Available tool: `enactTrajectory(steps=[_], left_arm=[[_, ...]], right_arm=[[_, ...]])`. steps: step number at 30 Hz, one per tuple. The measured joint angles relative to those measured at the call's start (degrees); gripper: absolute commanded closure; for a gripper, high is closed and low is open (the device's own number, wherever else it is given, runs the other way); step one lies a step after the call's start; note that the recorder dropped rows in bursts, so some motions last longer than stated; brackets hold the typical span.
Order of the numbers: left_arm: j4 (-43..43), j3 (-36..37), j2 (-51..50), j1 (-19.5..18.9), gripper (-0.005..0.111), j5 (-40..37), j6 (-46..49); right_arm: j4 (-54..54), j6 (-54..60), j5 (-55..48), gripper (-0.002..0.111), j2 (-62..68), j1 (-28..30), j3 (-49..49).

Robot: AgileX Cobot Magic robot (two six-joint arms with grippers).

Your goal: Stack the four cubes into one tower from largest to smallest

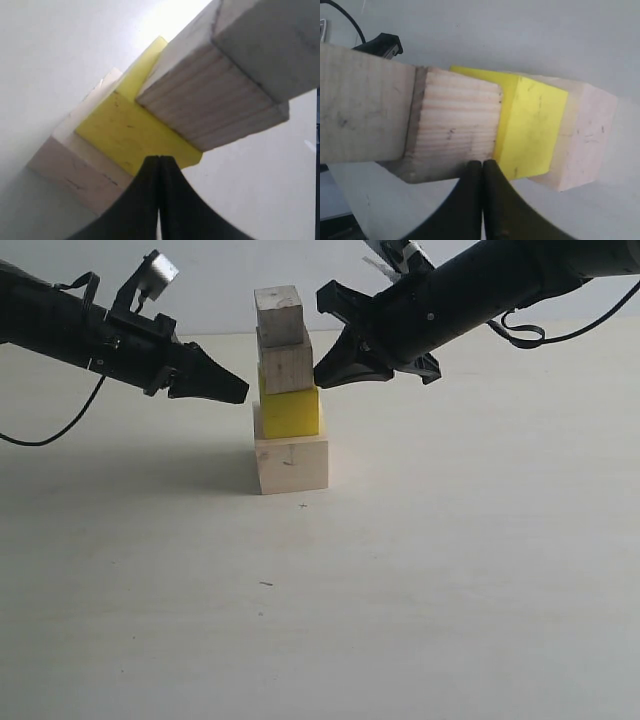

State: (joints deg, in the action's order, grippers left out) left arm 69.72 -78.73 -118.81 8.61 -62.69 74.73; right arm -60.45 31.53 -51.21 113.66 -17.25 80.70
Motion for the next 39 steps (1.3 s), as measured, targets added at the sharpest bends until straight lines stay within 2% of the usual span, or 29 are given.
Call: enactTrajectory(steps=[16, 18, 23, 27, 34, 39], left_arm=[[0.00, 0.00, 0.00, 0.00, 0.107, 0.00, 0.00], [0.00, 0.04, 0.58, -0.91, 0.107, 0.10, 0.00], [0.53, 0.14, 6.03, -6.92, 0.107, 2.25, -1.26], [2.88, 2.71, 7.58, -7.50, 0.107, 4.53, -1.48], [4.58, 11.18, 7.71, -6.54, 0.107, 8.84, 1.58], [7.31, 13.74, 7.71, -6.42, 0.107, 9.34, 4.20]], right_arm=[[0.93, 0.76, 0.44, 0.108, -0.12, 0.00, 0.00], [3.49, 0.62, 1.99, 0.108, -1.28, 0.37, 0.00], [17.89, -5.93, 9.67, 0.108, -6.43, 2.52, 0.00], [19.83, -8.08, 9.54, 0.108, -7.45, 2.52, 0.00], [19.16, -11.08, 12.94, 0.108, -6.87, 2.52, -8.28], [5.96, -3.33, 12.88, 0.108, -3.37, 2.52, -14.14]])
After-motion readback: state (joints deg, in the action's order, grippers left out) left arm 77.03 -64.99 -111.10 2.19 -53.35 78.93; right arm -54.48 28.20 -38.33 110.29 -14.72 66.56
